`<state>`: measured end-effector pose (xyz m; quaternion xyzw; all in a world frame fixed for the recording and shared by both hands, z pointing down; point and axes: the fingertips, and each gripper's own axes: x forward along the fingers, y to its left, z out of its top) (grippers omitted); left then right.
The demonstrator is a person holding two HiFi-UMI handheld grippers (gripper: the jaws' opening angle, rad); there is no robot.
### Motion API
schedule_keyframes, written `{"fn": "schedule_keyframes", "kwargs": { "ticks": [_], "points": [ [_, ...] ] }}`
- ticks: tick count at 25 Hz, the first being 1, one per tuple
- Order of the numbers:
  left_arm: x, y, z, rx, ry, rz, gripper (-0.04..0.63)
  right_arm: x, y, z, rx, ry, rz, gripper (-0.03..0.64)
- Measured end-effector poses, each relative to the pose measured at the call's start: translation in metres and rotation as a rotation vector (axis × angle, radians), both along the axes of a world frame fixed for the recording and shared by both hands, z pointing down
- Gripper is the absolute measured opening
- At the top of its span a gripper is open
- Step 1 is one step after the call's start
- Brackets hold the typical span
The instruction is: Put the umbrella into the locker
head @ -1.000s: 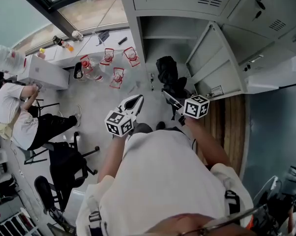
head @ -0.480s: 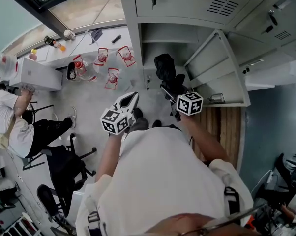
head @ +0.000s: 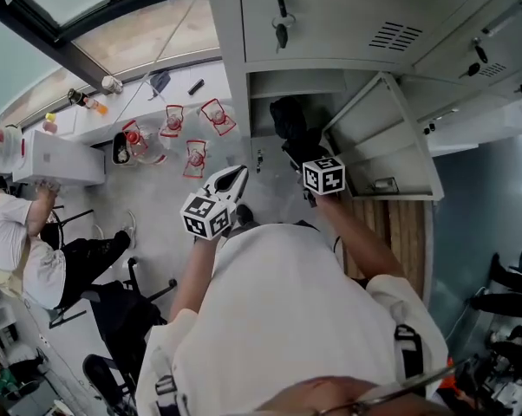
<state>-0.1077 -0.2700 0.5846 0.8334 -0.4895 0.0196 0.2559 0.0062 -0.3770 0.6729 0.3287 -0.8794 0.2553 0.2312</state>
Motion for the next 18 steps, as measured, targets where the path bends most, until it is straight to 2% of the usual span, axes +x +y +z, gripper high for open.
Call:
{"fn": "schedule_keyframes", "kwargs": {
  "ticks": [18],
  "points": [
    [-0.079, -0.011, 0.006, -0.012, -0.023, -0.025, 0.003, -0.049, -0.089, 0.039, 0.196, 0.384, -0.094, 0.239]
  ]
}}
